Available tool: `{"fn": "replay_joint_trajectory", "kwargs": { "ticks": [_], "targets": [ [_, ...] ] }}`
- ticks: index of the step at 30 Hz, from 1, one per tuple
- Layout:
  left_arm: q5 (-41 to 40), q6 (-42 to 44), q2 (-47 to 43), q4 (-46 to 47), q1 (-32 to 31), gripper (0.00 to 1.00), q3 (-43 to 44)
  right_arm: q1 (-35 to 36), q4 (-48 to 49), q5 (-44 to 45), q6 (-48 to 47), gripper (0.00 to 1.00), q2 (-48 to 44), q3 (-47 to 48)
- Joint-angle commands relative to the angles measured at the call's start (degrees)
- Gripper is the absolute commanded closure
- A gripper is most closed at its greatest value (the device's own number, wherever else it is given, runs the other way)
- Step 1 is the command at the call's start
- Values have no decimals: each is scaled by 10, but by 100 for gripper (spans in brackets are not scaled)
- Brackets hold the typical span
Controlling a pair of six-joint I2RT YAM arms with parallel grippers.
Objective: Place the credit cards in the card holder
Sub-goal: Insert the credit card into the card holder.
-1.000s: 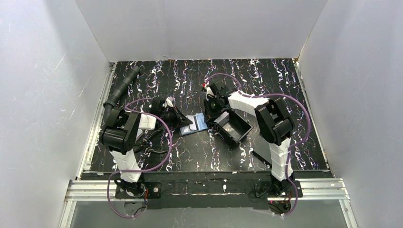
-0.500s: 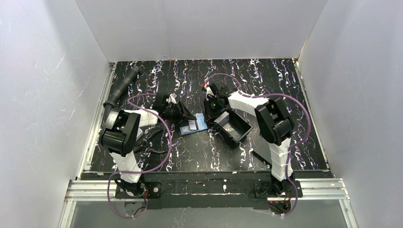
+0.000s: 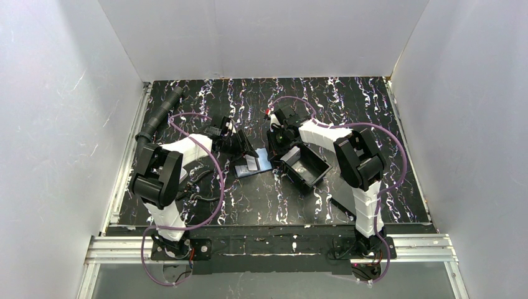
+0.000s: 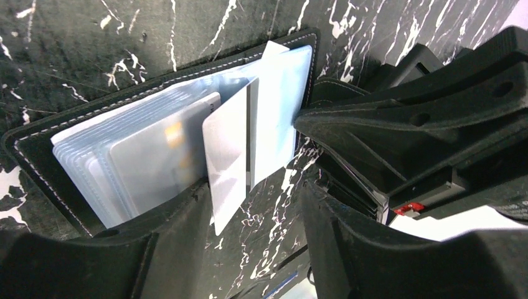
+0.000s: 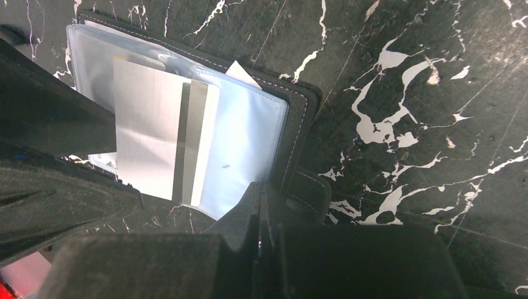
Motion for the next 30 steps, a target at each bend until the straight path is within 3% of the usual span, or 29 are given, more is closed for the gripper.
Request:
{"fn": "replay_joint_trajectory", "kwargs": {
  "ticks": [1,7,16,30],
  "targets": [
    [-42,19,16,-68,-11,48,18,15,0,3,-6,96,14,-2],
    [-36,10,47,-55,-31,50,44,16,1,2,-4,96,15,2],
    [-83,54,5,-121,-32,36,54,15,-9,11,1,95,14,8],
    [-20,46,76,-61,-38,41,87,14,3,-14,10,95,16,4]
  ]
}}
